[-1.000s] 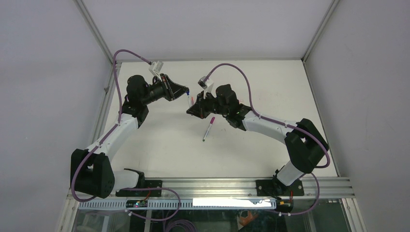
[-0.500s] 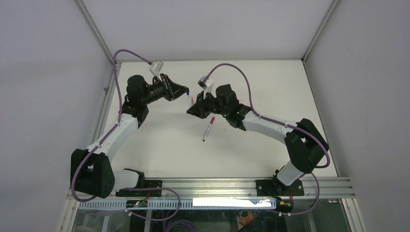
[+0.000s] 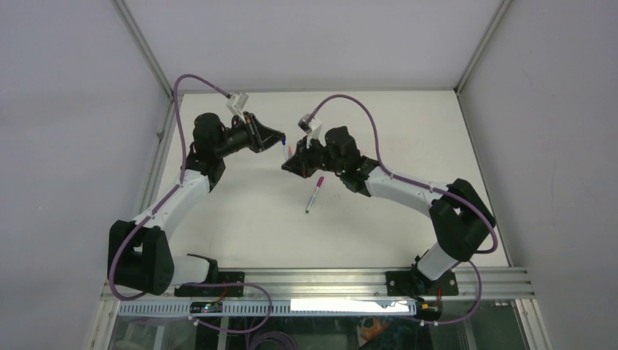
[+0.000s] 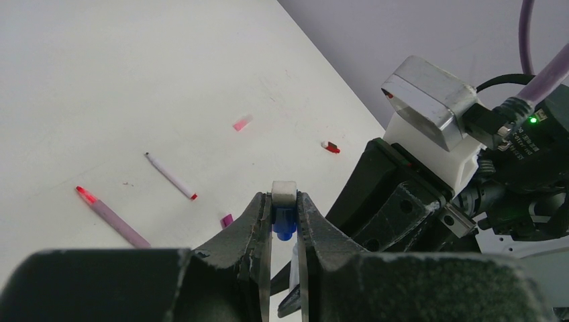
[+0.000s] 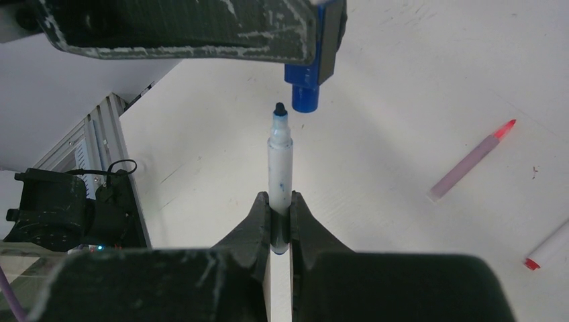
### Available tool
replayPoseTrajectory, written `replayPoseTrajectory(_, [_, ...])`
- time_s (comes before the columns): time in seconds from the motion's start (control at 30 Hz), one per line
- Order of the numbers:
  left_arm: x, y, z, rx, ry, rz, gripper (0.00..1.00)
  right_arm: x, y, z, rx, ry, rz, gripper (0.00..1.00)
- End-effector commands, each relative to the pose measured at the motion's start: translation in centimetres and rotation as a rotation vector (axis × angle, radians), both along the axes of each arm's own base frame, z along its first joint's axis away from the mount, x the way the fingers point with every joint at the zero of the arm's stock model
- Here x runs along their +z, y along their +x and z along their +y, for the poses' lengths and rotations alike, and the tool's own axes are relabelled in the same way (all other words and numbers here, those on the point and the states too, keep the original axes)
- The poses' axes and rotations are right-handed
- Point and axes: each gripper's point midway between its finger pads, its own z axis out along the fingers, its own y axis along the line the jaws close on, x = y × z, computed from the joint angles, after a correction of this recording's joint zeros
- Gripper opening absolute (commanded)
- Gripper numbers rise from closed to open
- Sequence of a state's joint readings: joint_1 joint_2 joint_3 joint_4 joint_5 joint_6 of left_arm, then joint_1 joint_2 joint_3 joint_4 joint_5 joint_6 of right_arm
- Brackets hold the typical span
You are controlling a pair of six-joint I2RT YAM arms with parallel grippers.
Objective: Insert the pens into the pen caps
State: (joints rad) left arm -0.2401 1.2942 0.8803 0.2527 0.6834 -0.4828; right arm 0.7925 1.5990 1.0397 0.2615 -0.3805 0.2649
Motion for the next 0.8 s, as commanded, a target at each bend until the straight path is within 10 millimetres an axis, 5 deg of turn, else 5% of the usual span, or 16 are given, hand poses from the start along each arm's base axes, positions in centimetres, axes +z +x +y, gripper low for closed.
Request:
replayPoseTrajectory(0.0, [1.4, 0.4, 0.1, -0.011, -0.007, -0.044, 0.0, 3.2, 1.0, 0.6, -0.006, 0.048, -0.074, 0.0])
replayPoseTrajectory(0.77, [4.0, -0.1, 1.0, -0.032, -0.101, -0.088, 0.0, 1.5, 0.5, 0.4, 0.004, 0.015, -0.04, 0.0])
